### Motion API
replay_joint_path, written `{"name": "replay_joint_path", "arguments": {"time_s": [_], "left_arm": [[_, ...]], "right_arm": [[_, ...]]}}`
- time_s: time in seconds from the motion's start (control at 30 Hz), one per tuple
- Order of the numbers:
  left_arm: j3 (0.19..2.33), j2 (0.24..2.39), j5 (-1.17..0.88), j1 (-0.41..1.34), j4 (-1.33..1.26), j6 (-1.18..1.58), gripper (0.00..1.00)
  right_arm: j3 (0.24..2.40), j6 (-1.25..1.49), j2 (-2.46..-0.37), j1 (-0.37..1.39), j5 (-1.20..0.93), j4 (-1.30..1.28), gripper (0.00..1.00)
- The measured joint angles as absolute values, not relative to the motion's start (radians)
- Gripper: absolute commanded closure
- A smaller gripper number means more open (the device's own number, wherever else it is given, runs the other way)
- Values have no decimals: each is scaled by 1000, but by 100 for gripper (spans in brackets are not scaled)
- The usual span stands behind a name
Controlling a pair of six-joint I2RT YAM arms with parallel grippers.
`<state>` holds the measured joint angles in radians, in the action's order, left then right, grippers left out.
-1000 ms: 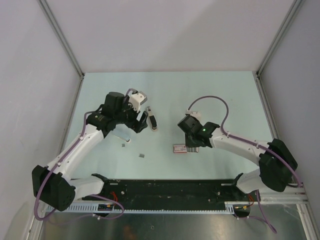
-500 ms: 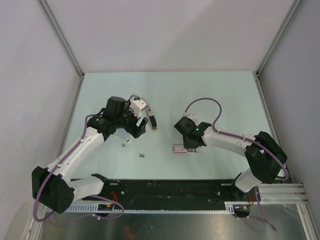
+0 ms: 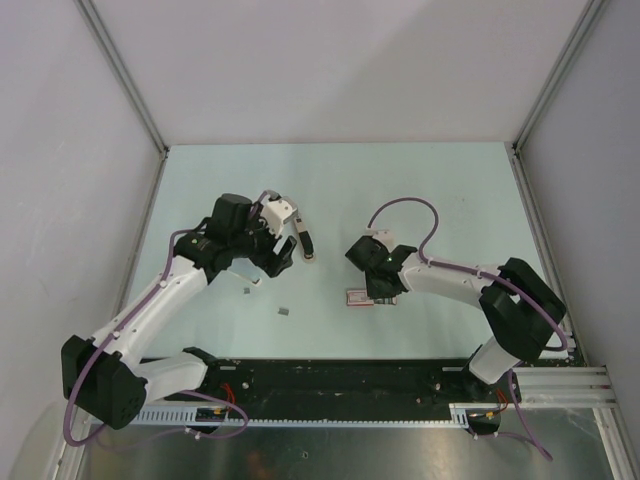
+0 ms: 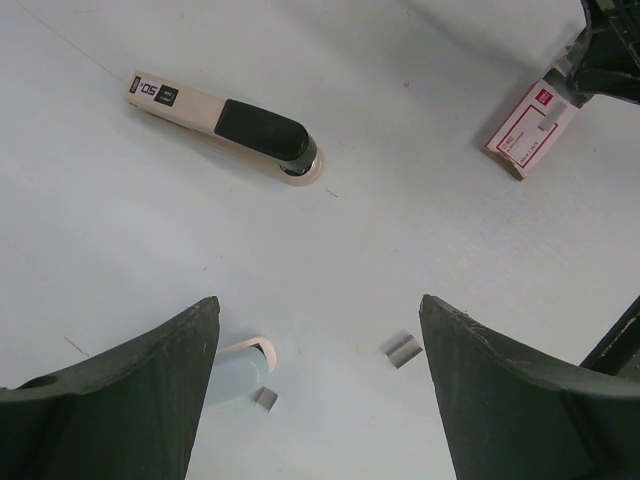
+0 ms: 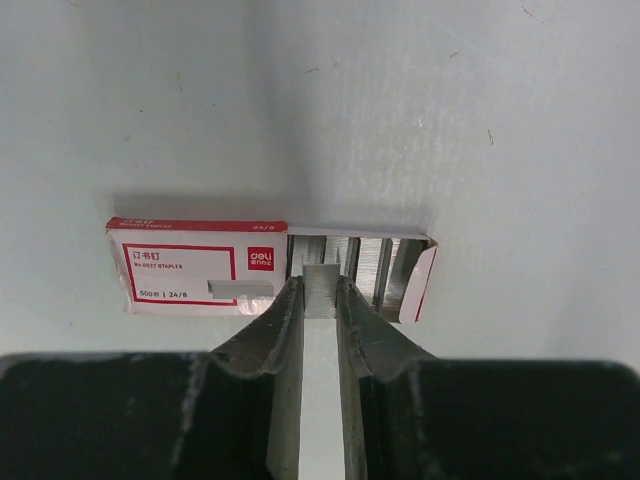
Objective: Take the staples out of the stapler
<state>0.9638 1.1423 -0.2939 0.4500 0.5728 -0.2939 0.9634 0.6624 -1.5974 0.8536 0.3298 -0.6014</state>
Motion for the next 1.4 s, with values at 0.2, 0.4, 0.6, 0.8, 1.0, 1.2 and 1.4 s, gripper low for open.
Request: {"name": "replay_joint_path", "arguments": {"time_s": [0.2, 0.4, 0.6, 0.8, 1.0, 1.2, 1.4], "left_arm": [[964, 1142, -294, 452, 574, -296, 15], [964, 1142, -294, 453, 579, -296, 15], [964, 1142, -294, 454, 580, -296, 15], [964, 1142, -294, 455, 580, -296, 15], [964, 1142, -294, 455, 580, -296, 15], [963, 1135, -294, 455, 580, -296, 15], [963, 1135, -294, 455, 580, -296, 15]], "right_arm": [[963, 662, -1601, 858, 335, -602, 100], [963, 663, -1601, 861, 336, -603, 100], [963, 673, -1601, 869, 337, -609, 100], [963, 682, -1601, 874, 337, -609, 100], [962, 685, -1601, 876, 337, -609, 100], [948, 686, -1601, 875, 342, -610, 100], [940, 686, -1601, 873, 344, -612, 99]]}}
